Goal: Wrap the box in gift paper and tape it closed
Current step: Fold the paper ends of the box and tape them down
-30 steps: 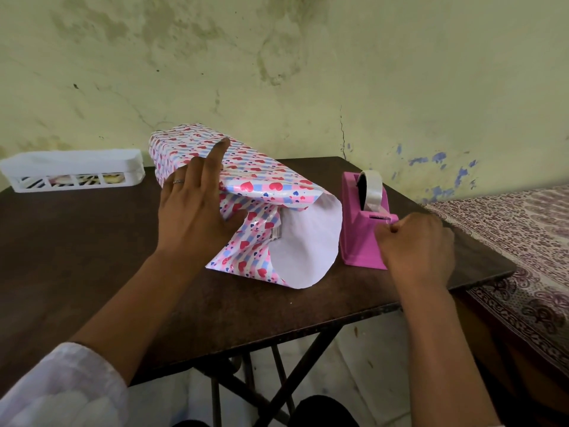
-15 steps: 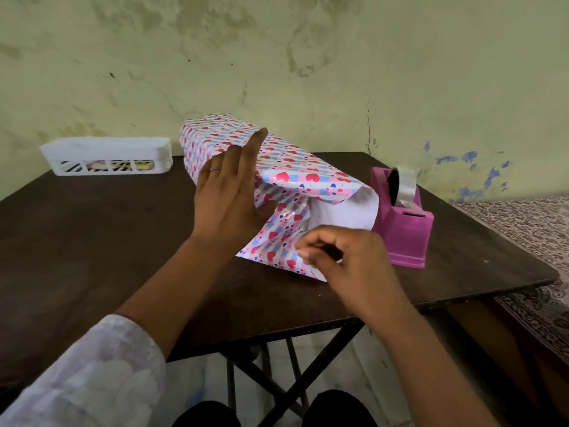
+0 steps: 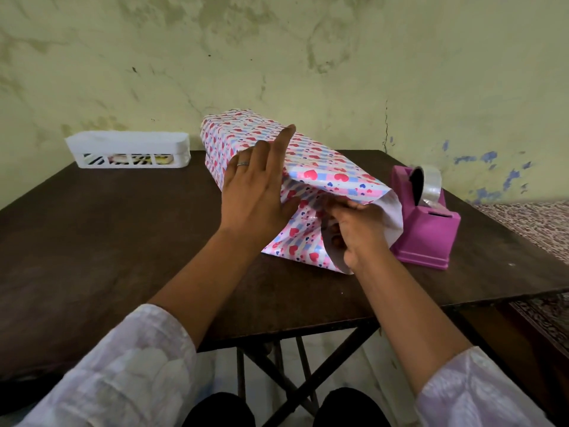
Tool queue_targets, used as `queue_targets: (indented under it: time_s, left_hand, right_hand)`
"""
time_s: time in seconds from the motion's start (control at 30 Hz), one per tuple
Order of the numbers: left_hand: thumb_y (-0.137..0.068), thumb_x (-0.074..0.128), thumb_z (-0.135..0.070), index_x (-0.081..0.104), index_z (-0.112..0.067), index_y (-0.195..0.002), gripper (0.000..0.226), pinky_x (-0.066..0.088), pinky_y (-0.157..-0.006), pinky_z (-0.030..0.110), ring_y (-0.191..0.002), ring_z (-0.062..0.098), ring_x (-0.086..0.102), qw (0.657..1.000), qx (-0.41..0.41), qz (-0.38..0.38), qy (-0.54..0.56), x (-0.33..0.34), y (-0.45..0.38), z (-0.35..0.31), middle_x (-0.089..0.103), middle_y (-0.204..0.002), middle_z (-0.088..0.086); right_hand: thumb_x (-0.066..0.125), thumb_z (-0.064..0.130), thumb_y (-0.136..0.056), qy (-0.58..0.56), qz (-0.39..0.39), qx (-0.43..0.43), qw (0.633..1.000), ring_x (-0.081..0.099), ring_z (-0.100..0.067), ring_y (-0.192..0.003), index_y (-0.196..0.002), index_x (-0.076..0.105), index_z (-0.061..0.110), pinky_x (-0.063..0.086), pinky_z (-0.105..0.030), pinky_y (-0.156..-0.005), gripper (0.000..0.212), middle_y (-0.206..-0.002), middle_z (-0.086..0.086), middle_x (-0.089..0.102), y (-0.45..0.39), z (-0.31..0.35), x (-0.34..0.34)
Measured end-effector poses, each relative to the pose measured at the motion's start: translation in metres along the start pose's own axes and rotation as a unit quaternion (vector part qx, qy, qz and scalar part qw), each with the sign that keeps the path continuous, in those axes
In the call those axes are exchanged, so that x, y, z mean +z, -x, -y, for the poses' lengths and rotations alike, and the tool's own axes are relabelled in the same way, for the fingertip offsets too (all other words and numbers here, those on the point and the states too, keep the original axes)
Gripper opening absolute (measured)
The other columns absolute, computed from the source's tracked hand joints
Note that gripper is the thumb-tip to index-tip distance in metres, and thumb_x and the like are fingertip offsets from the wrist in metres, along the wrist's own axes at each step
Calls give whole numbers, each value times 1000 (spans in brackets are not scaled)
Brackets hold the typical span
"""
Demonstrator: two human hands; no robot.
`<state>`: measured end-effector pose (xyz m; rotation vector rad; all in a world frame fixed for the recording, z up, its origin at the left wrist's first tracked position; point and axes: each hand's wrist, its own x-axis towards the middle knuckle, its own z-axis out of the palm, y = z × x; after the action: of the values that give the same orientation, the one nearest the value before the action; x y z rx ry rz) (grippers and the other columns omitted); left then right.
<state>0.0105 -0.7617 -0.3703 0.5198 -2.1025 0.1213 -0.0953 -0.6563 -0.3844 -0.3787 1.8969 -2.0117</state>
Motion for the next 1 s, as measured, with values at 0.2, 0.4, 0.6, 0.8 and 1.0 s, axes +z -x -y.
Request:
queue_targets:
  time_s: [0.2,0.4,0.6,0.8,1.0]
  left_hand:
    - [-75,69,-45,28,-17,-144,85,38,-97,47,-111,36,52,1000,8,-9,6,0,0,0,53,-124,15]
    - [-73,72,-42,36,-12,-142,83,41,-95,46,-106,35,55,999,22,-28,0,-2,1,1,56,-118,14]
    - [-72,73,-39,38,-13,-140,81,41,-95,46,-105,34,56,999,27,-35,-5,-1,2,1,57,-118,13]
    - [-71,76,-38,40,-12,-139,81,42,-94,46,-103,34,57,999,26,-39,-5,-1,2,-1,58,-116,13]
    - [-70,75,-38,41,-12,-137,80,43,-92,46,-101,34,57,999,27,-45,-13,-1,1,-2,59,-114,13]
  right_hand:
    - [66,13,-84,27,-40,-17,999,63,-20,-95,-109,60,15,54,-38,-86,26,-101,-3,66,-13,-6,9]
    - [55,15,-89,198,-78,-109,971,63,-24,-93,-105,60,13,53,-41,-85,17,-100,-7,65,-18,-9,11]
    - [49,23,-95,329,-91,-163,926,59,-23,-102,-118,58,12,45,-29,-81,27,-111,-6,63,-21,-11,5]
    - [46,25,-97,304,-81,-148,938,56,-26,-108,-122,53,12,46,-37,-92,29,-116,-8,60,-19,-5,6]
    - [47,20,-93,249,-60,-179,950,60,-29,-74,-69,46,24,48,-37,-69,24,-68,-1,55,-15,-9,10]
